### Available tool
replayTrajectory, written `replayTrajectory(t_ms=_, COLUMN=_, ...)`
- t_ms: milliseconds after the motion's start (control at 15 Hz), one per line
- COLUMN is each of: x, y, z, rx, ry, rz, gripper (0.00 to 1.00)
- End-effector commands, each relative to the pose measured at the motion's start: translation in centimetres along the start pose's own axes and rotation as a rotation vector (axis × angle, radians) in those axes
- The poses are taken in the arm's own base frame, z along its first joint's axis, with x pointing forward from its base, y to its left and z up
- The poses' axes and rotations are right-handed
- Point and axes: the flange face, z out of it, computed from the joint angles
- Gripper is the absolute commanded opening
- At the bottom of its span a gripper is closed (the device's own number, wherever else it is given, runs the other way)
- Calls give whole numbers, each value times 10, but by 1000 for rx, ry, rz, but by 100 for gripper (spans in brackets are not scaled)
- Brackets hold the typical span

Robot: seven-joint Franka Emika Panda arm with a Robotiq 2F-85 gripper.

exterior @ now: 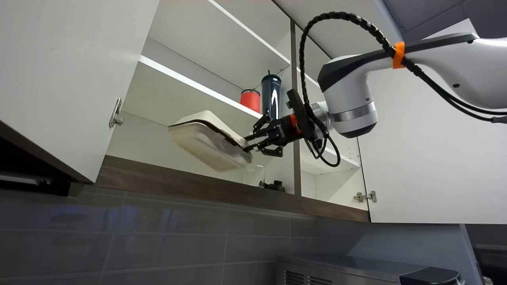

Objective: Remove the food pack from the cabinet and put it on the counter.

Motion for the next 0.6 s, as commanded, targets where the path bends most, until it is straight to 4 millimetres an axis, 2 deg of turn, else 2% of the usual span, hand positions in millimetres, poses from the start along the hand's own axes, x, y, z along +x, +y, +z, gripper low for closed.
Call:
replayTrajectory(t_ms=0, x=-22, y=33, z=-36, rx=-57, ry=-29, rz=-67, gripper=6)
replayTrajectory(t_ms=267, x=-33, y=62, z=-75, rx=-75, ry=-110, rz=-129, gripper=6)
replayTrajectory(t_ms=533, x=-34, y=96, z=-111, rx=-116, ry=-149, rz=-165, gripper=6)
